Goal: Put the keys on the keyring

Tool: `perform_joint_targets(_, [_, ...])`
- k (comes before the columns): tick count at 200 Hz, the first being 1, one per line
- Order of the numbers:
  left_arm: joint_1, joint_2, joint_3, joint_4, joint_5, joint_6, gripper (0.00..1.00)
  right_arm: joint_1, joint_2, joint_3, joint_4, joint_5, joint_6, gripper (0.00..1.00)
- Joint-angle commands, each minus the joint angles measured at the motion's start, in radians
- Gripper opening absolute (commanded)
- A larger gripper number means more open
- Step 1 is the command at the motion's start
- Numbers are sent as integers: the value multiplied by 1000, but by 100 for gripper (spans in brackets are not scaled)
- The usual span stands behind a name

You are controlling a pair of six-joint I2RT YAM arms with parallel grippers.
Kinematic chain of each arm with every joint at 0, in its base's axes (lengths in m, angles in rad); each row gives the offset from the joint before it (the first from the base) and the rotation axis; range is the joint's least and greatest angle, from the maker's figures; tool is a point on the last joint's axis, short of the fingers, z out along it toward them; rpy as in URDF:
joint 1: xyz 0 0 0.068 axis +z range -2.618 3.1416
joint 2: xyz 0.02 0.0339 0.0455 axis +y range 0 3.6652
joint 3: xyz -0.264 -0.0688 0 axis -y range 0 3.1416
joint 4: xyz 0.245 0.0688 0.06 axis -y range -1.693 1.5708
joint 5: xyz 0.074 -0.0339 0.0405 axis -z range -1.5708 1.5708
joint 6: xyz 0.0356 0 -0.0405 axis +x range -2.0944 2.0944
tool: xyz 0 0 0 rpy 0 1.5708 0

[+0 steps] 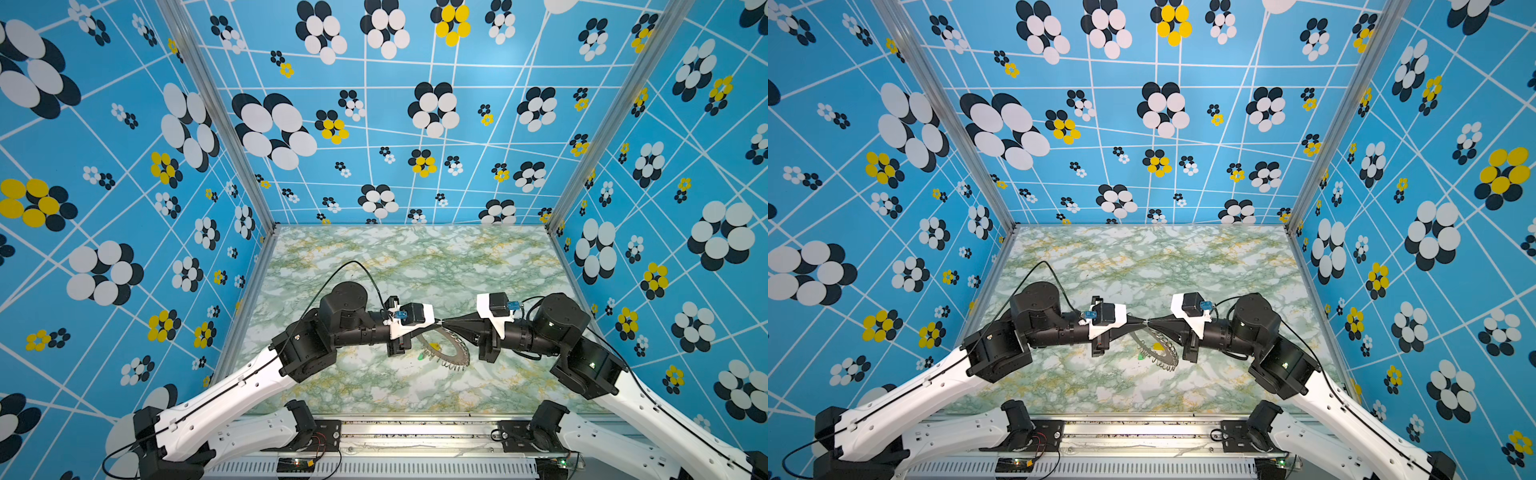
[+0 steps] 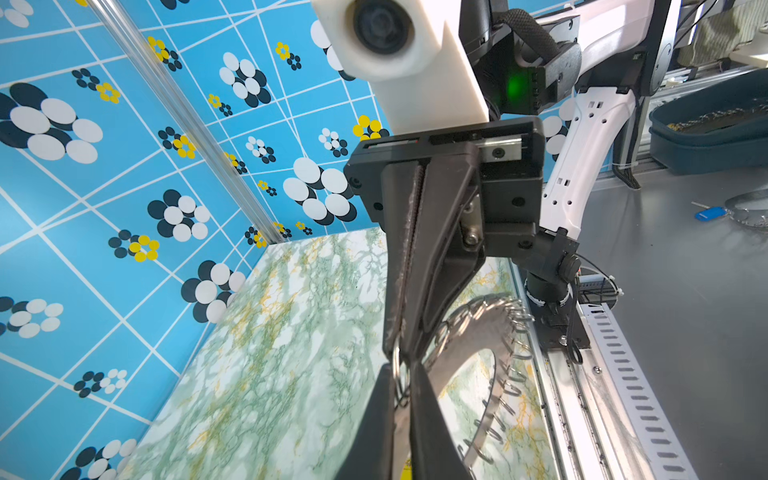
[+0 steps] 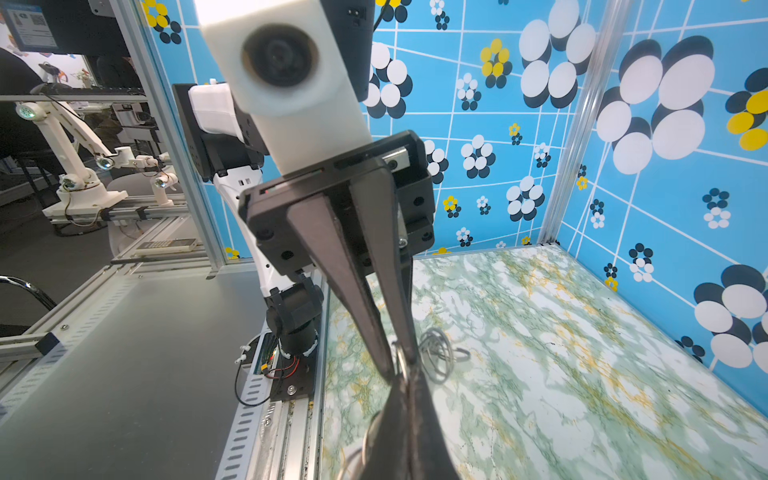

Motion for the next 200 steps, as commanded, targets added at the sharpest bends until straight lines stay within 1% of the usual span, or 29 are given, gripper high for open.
perform_joint_targets(1, [-7,-3,-15,15,-7,-4,4,-2,-4,5,77,-32,21,0])
perform_joint_targets(10, [-7,-4,-16,15,-7,-3,0,-2,-4,7,76,-34,20,0])
perform_joint_targets(42, [-8,-4,-8,-4,-10,8,0,-2,5,11,57,-40,17,0])
perform_joint_targets(48, [-8,-2,-3,-15,-13,16,0,-2,8,16,35,-40,6,0])
perform_joint_targets(55, [-7,-2,8,-40,-15,30,0,-2,10,34,-30,-28,-26,0])
perform_joint_targets(58, [-7,-1,15,-54,-16,35,0,-2,12,46,-69,-20,-47,3])
perform_joint_targets(59, [-7,0,17,-58,-17,37,0,-2,11,49,-81,-17,-53,8])
perform_joint_targets(63, [-7,1,26,-79,-19,48,0,-3,10,66,-137,-1,-87,16])
perform_joint_targets(67, [-8,3,37,-103,-20,60,0,-2,9,83,-195,18,-125,22])
perform_joint_targets(76, [-9,13,71,-170,-24,90,0,-2,4,117,-304,64,-198,29])
perform_joint_targets(87, [-9,36,125,-269,-26,125,0,-2,2,155,-402,101,-265,32])
perform_joint_targets(106, [-13,95,229,-433,-25,177,0,-2,16,200,-468,99,-306,32])
perform_joint_targets(121, [-19,130,284,-495,-31,194,0,-2,35,213,-465,64,-307,32])
perform_joint_targets(176, [-38,143,326,-499,-30,214,0,-2,49,164,-350,17,-265,28])
perform_joint_targets(200, [-41,153,336,-507,-28,220,0,-2,59,154,-311,-22,-235,25])
